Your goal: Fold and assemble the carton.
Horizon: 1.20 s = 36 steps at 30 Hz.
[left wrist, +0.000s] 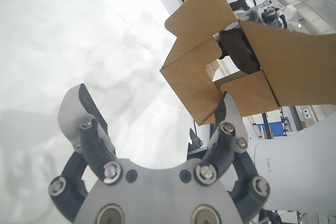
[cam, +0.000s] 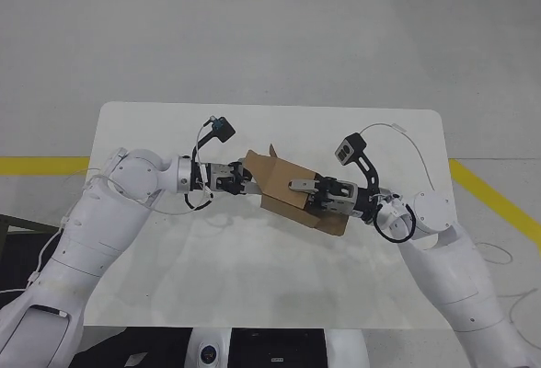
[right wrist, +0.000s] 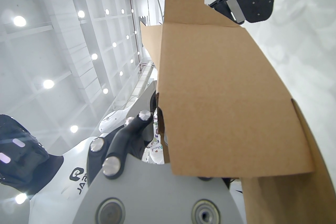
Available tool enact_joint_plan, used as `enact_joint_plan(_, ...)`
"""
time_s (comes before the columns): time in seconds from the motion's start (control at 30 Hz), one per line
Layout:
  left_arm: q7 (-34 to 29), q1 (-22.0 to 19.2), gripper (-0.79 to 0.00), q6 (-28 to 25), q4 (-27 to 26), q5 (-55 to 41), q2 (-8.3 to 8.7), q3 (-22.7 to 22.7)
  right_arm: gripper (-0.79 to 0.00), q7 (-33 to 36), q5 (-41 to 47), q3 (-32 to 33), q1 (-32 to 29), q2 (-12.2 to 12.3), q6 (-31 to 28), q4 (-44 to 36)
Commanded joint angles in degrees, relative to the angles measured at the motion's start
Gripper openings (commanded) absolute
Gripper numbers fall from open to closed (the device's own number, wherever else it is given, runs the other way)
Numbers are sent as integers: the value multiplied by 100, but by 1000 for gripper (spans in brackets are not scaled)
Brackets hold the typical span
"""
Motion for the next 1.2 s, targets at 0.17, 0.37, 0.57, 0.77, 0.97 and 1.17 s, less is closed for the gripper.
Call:
enact_joint_plan(0.17, 77, 29, 0, 34, 120, 34, 33, -131, -785, 418, 218, 29, 59, 5, 27, 153)
enact_joint_plan(0.37, 93, 85, 0, 52, 190, 79, 74, -259, -785, 696, 223, 48, 64, 26, 147, 237)
enact_joint_plan(0.57, 201, 125, 0, 102, 318, 255, 125, -427, -785, 1405, 220, -78, 134, 44, 275, 363)
enact_joint_plan(0.77, 303, 110, 0, 135, 333, 339, 120, -416, -785, 1878, 265, -289, 199, 30, 296, 423)
enact_joint_plan(0.97, 291, 64, 0, 98, 201, 238, 57, -210, -785, 2103, 303, -569, 334, -19, 244, 410)
enact_joint_plan(1.17, 165, 23, 0, 33, 136, 35, 13, -75, -785, 1940, 335, -629, 450, -50, 148, 567)
